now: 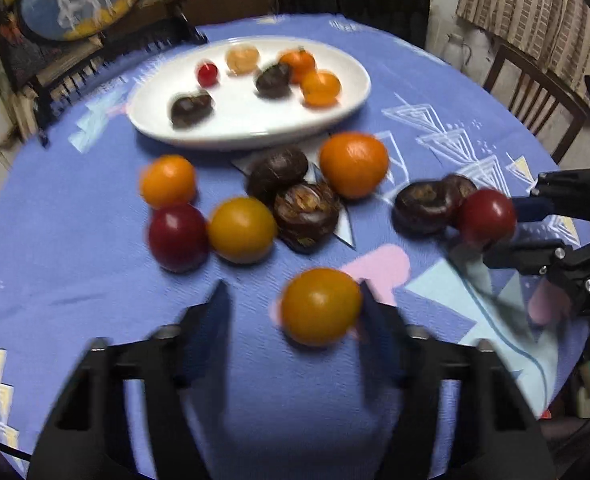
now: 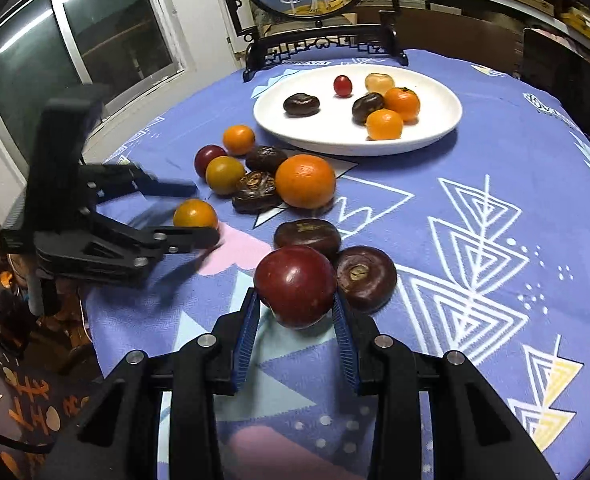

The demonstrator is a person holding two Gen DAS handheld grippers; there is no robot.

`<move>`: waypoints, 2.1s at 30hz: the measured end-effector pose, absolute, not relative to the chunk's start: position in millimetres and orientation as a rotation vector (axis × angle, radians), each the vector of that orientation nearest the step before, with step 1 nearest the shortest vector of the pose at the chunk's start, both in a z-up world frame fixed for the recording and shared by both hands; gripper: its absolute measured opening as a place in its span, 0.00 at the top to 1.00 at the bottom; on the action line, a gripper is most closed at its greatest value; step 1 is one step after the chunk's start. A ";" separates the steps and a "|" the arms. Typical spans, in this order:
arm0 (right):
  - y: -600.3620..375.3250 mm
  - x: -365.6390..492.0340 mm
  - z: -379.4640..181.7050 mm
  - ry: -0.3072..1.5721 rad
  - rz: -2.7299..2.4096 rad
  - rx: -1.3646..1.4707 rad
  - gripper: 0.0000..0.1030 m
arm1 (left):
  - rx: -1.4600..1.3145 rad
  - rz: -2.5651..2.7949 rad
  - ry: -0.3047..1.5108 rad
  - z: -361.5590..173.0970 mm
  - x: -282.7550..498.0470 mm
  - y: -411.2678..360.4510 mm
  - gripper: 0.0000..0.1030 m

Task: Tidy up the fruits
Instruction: 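Grasp a large orange with the left tool while the right tool grasps a red plum, then carry the orange and red plum over the white plate and lower them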

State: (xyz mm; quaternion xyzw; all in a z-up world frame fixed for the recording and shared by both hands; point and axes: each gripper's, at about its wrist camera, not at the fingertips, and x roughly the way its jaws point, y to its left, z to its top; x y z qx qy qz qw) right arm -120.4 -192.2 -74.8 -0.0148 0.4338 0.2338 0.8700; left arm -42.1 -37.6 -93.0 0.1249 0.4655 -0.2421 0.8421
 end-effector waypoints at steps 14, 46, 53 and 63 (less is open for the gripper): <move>-178.0 -120.4 -72.8 0.895 0.535 -0.065 0.64 | 0.316 -0.424 0.841 -56.7 -49.2 -32.7 0.65; -174.6 9.5 17.6 0.684 0.466 -0.051 0.64 | 0.218 -0.229 0.743 -8.8 99.8 -52.0 0.65; -178.9 26.6 9.3 0.701 0.456 -0.045 0.63 | 0.237 -0.221 0.752 -15.6 110.2 -57.4 0.65; -178.6 50.3 0.7 0.720 0.447 -0.028 0.63 | 0.248 -0.205 0.770 -23.4 124.4 -63.6 0.65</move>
